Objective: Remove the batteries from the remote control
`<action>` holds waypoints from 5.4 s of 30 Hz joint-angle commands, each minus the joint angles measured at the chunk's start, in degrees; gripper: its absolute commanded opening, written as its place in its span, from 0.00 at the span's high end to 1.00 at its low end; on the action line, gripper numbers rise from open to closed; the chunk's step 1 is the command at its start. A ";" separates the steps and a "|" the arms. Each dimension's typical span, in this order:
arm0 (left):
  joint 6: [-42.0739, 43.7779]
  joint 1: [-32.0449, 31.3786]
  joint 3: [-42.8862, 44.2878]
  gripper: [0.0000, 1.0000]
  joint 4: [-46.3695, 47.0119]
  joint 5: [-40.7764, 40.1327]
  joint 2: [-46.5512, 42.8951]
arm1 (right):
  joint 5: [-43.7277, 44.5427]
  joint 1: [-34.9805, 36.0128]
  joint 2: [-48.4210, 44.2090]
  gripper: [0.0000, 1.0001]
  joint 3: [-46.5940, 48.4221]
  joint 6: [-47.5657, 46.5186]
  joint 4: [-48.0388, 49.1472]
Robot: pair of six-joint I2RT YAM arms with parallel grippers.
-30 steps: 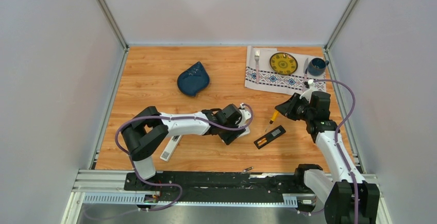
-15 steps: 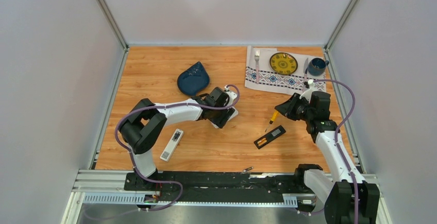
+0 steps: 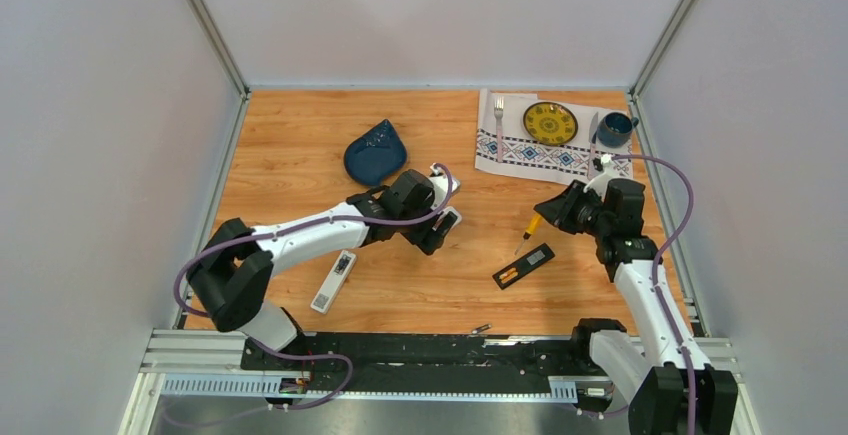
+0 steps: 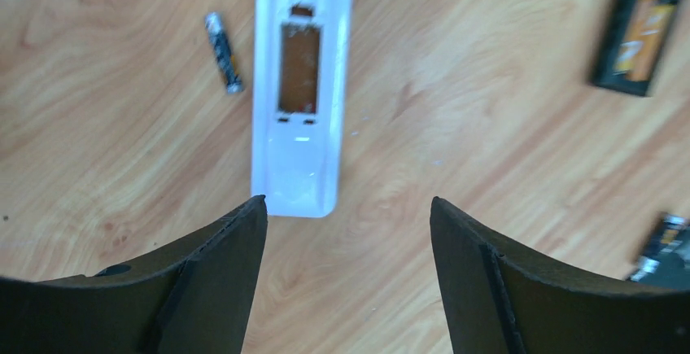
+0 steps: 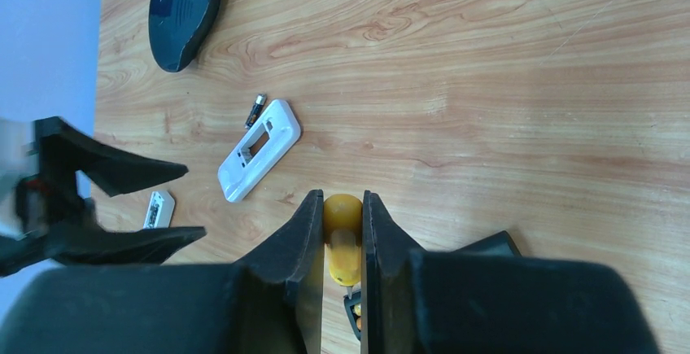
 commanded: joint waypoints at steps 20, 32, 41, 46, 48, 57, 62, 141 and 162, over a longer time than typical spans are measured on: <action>-0.23 -21.42 30.16 0.19 -1.90 4.60 26.28 | 2.83 -14.17 -9.21 1.00 -0.06 1.38 -12.04; 1.09 -22.66 29.92 0.32 -4.02 -8.32 31.21 | -1.04 -14.35 -8.41 1.00 0.38 1.11 -9.76; -2.77 -19.94 17.64 0.77 3.43 -4.02 25.94 | -3.15 -14.35 -7.10 1.00 -0.76 1.73 -7.82; -5.58 -15.80 8.39 0.78 6.44 -4.45 18.66 | -4.55 -14.17 -5.52 1.00 -1.55 2.34 -5.89; -6.11 -15.19 4.00 0.78 7.14 -5.24 16.37 | -5.25 -14.00 -4.47 1.00 -2.34 3.39 -4.14; -13.58 -15.18 -9.11 0.49 9.60 -5.95 7.40 | -3.41 -7.76 -0.07 1.00 -2.61 6.03 0.61; -15.25 -15.27 -10.34 0.35 8.55 -5.07 5.81 | -3.32 -6.97 1.34 1.00 -2.00 6.48 1.67; 8.48 -10.61 -2.44 0.32 6.88 -0.50 13.46 | -3.32 -7.05 1.43 1.00 -0.50 3.13 -0.96; -0.39 -16.41 -11.31 0.72 6.00 -2.35 7.22 | -2.37 -3.73 3.45 1.00 -0.85 4.54 2.20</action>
